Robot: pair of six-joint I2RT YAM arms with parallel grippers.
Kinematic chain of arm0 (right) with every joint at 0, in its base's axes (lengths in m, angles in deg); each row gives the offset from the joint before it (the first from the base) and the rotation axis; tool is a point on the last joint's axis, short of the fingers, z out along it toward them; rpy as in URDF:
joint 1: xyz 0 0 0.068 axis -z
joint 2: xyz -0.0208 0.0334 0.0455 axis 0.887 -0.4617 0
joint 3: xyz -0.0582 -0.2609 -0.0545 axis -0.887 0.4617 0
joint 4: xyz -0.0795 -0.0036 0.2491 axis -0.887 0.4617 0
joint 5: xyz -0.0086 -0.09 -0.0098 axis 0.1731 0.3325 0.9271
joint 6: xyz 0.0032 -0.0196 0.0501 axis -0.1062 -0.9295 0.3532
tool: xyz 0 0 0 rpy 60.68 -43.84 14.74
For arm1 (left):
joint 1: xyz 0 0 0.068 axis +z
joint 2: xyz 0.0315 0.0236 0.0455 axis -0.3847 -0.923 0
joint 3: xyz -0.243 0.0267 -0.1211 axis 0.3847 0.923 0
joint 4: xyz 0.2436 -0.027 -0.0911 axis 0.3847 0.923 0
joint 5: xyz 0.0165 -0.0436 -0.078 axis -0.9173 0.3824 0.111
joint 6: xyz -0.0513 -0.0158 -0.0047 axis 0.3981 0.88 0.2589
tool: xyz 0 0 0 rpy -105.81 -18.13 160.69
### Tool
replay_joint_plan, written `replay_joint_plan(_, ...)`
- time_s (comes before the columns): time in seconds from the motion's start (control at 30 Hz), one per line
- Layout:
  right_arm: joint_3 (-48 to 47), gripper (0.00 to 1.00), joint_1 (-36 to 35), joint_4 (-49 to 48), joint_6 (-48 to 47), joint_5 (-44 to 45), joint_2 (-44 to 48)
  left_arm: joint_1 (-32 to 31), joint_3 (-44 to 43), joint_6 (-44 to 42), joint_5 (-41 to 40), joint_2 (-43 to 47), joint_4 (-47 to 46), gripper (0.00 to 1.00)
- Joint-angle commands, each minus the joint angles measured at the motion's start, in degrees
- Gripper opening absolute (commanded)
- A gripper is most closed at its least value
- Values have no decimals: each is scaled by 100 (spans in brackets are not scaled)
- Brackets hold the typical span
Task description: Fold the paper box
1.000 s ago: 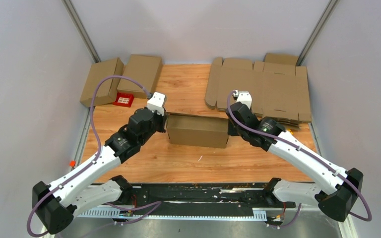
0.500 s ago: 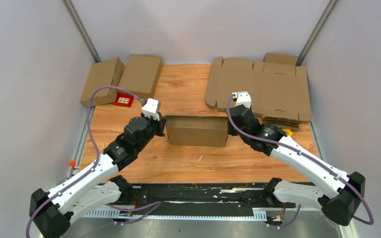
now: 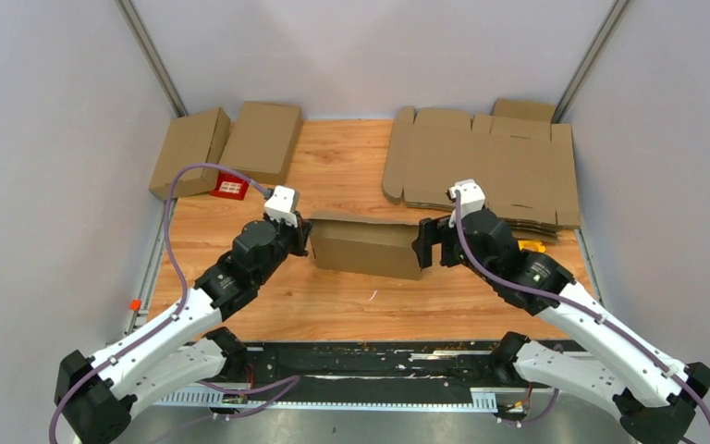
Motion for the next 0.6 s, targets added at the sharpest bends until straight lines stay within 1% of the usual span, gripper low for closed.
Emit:
replay_joint_plan(0.0,-373,94,-17,-211,-20,-235,126,-32,58,66,100,-103,527,0)
replay_joint_plan(0.1,-562,94,-17,-266,20,39,17,-32,67,74,142,-151,492,0)
replay_joint_plan(0.17,-706,92,11,-239,165,386,-156,-32,69,76,161,-148,494,0)
replay_joint_plan(0.23,-792,89,70,-229,294,493,-335,-32,68,69,163,-128,503,0)
replay_joint_plan(0.3,-790,80,131,-246,481,579,-477,-33,63,67,178,-115,523,1)
replay_joint_plan(0.37,-714,76,206,-336,622,563,-568,-32,76,63,188,-99,537,1)
replay_joint_plan(0.47,-554,63,256,-419,720,451,-641,-32,112,67,190,-95,511,1)
replay_joint_plan(0.57,-372,53,263,-323,787,445,-638,-33,79,88,250,-99,565,1)
